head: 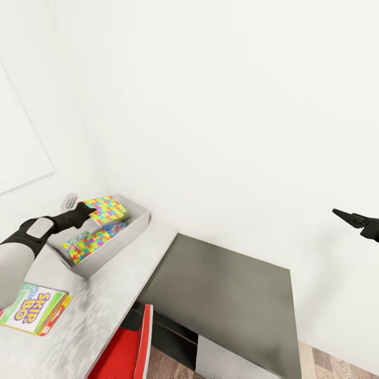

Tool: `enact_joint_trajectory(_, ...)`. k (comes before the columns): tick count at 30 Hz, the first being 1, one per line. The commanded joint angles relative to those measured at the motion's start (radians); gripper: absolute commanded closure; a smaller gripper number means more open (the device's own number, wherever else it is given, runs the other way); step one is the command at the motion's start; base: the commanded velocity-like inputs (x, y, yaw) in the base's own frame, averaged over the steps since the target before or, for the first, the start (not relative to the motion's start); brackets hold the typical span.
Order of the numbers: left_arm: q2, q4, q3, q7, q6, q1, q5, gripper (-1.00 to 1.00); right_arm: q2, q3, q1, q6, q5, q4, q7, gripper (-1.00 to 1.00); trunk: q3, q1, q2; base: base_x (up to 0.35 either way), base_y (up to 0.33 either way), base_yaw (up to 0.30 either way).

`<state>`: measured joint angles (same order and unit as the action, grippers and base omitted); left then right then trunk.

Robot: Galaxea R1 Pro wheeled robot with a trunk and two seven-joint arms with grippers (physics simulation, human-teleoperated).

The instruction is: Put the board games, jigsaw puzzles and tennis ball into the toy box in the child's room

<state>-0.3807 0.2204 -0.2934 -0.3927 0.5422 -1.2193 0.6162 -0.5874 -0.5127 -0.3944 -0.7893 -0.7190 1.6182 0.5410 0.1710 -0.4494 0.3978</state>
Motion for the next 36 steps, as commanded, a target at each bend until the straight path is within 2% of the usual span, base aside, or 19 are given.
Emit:
enact_joint_trajectory(1, -0.003, -0.007, -0.014, 0.004, 0.007, -0.006, 0.003, 1.00, 0.000, -0.001, -0.001, -0.007, -0.002, 0.000, 0.002, -1.00, 0.004, -0.001, 0.002, 0.000, 0.000, 0.000)
enact_joint_trajectory(4, -0.005, -0.014, -0.042, 0.027, 0.007, -0.012, 0.005, 1.00, 0.000, -0.001, -0.001, -0.007, -0.002, 0.000, 0.002, -1.00, 0.008, -0.001, 0.002, 0.000, 0.000, 0.000)
enact_joint_trajectory(9, 0.004, -0.017, -0.061, 0.061, 0.004, -0.019, 0.007, 1.00, 0.000, -0.001, -0.001, -0.007, -0.002, 0.000, 0.002, -1.00, 0.016, -0.001, 0.002, 0.000, 0.000, 0.000)
enact_joint_trajectory(15, 0.008, -0.018, -0.064, 0.068, 0.003, -0.024, 0.009, 1.00, 0.000, -0.001, -0.001, -0.007, -0.002, 0.000, 0.002, -1.00, 0.025, -0.001, 0.002, 0.000, 0.000, 0.000)
enact_joint_trajectory(22, 0.011, -0.019, -0.058, 0.070, 0.002, -0.054, 0.001, 1.00, 0.000, -0.001, -0.001, -0.007, -0.002, 0.000, 0.002, -1.00, 0.036, -0.001, 0.002, 0.000, 0.000, 0.000)
enact_joint_trajectory(25, 0.028, -0.019, -0.055, 0.070, 0.002, -0.064, -0.003, 1.00, 0.000, -0.002, -0.001, -0.007, -0.002, 0.000, 0.002, -1.00, 0.041, -0.001, 0.002, 0.000, 0.000, 0.000)
enact_joint_trajectory(29, 0.038, -0.019, -0.054, 0.066, 0.004, -0.068, -0.003, 1.00, 0.000, -0.001, -0.001, -0.007, -0.002, 0.000, 0.002, -1.00, 0.047, -0.001, 0.002, 0.000, 0.000, 0.000)
enact_joint_trajectory(36, 0.031, -0.019, -0.053, 0.061, 0.004, -0.068, -0.005, 1.00, 0.000, -0.004, -0.001, -0.007, -0.002, 0.000, 0.002, -1.00, 0.058, -0.001, 0.002, 0.000, 0.000, 0.000)
